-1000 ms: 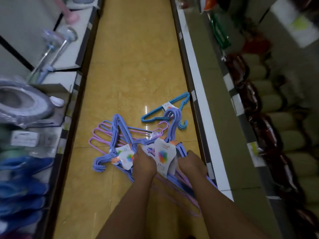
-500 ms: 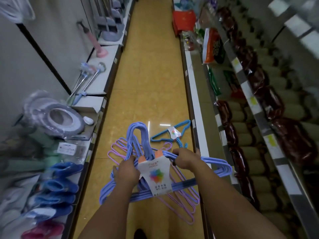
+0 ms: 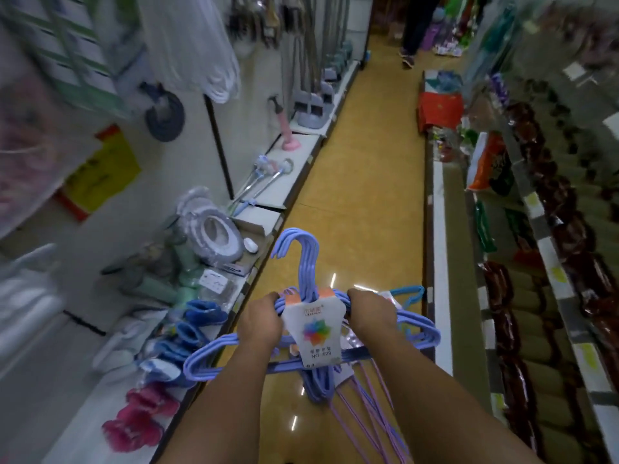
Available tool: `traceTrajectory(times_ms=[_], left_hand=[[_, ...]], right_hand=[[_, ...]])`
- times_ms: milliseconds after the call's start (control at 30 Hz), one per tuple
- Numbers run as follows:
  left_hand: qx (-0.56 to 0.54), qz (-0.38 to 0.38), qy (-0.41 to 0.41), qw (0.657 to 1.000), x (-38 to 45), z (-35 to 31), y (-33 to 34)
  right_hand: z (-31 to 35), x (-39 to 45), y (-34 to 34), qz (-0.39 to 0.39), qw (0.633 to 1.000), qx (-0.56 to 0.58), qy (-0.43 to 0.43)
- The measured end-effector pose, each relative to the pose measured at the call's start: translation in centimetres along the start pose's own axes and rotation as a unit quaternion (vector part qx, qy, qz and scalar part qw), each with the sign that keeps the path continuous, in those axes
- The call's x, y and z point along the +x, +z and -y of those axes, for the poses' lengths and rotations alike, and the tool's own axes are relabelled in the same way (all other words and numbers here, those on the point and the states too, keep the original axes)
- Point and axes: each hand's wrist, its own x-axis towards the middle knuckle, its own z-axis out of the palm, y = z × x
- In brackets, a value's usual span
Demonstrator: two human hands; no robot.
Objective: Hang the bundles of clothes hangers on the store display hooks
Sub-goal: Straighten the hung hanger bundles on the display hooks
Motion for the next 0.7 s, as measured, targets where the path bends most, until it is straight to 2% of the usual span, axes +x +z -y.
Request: traceTrajectory(times_ms=[300, 567, 700], left_hand=[[-0.066, -0.089, -0.175, 0.978, -8.8, 5.7, -3.4], [-0.106, -0.181, -0.325, 0.922, -21.2, 10.8, -5.9], [-0.12, -0.207, -0.369, 0.898, -28.1, 14.3, -6.6]], right_hand=[[7.8, -2.2, -1.2, -0.01, 0.983, -0.087, -0.16], [15.9, -10.0, 0.0, -0.025, 0.925, -0.156, -0.346], [20.1, -15.3, 1.6, 0.004, 0.898, -0.177, -0.402]])
